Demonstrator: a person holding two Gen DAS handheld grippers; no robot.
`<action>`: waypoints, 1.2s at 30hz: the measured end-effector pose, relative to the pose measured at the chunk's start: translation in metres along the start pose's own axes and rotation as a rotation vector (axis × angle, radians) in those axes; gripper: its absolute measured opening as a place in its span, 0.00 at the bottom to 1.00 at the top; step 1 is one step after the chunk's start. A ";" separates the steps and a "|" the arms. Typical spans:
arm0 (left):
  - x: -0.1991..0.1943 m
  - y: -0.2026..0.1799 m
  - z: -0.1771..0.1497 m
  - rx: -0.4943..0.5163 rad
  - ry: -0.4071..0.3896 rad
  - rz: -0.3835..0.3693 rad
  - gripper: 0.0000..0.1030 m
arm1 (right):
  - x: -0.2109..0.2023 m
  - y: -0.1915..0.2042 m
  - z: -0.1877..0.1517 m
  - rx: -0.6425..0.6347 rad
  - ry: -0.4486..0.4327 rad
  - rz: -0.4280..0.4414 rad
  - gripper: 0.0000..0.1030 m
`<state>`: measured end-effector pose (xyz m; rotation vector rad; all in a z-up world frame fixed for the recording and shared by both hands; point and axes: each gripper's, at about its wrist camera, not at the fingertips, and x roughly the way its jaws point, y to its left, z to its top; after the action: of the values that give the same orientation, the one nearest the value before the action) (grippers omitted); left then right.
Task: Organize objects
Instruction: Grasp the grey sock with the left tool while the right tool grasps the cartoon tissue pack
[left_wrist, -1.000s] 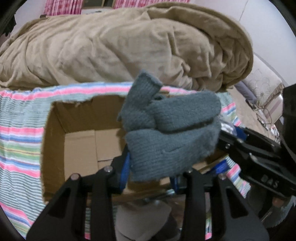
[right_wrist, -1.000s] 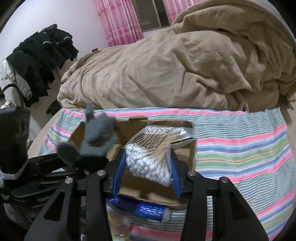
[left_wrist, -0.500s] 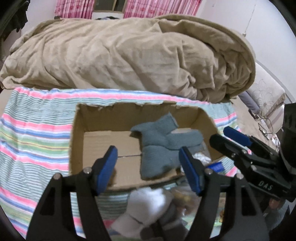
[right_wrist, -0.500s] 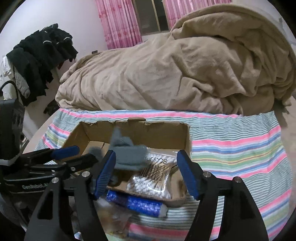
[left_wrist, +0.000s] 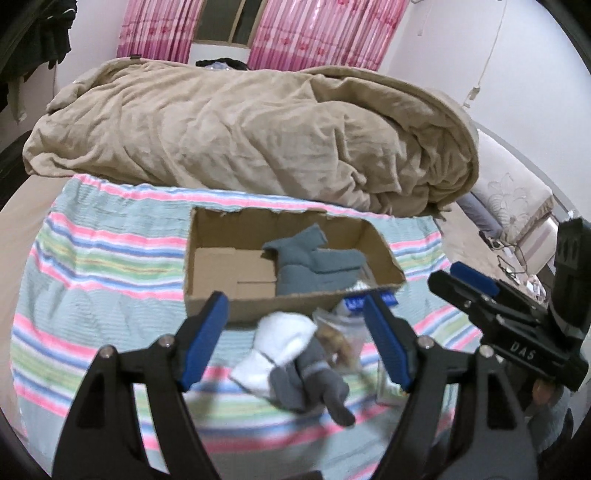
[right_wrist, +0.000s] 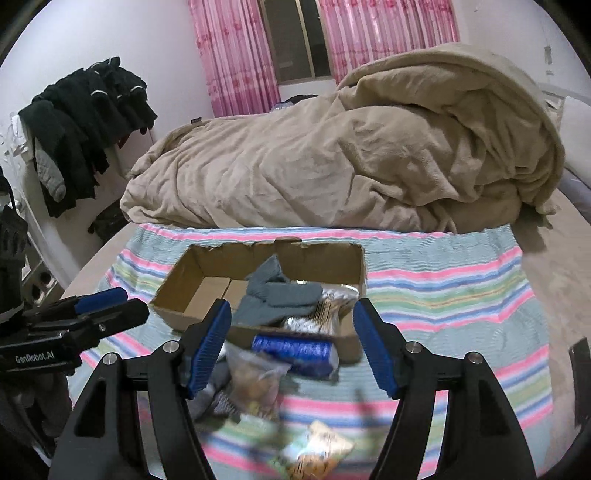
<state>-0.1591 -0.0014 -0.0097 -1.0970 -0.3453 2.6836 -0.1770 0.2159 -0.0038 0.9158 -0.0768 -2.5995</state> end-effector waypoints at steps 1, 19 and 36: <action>-0.006 -0.001 -0.004 0.000 -0.001 0.000 0.75 | -0.006 0.001 -0.003 -0.002 -0.001 -0.002 0.70; -0.025 -0.028 -0.062 0.067 0.052 -0.013 0.75 | -0.059 0.008 -0.045 -0.001 0.031 -0.008 0.70; 0.015 -0.036 -0.088 0.089 0.134 -0.013 0.75 | -0.022 -0.007 -0.077 0.042 0.150 -0.010 0.70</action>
<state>-0.1033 0.0490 -0.0700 -1.2353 -0.2064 2.5707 -0.1165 0.2356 -0.0527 1.1251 -0.0873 -2.5381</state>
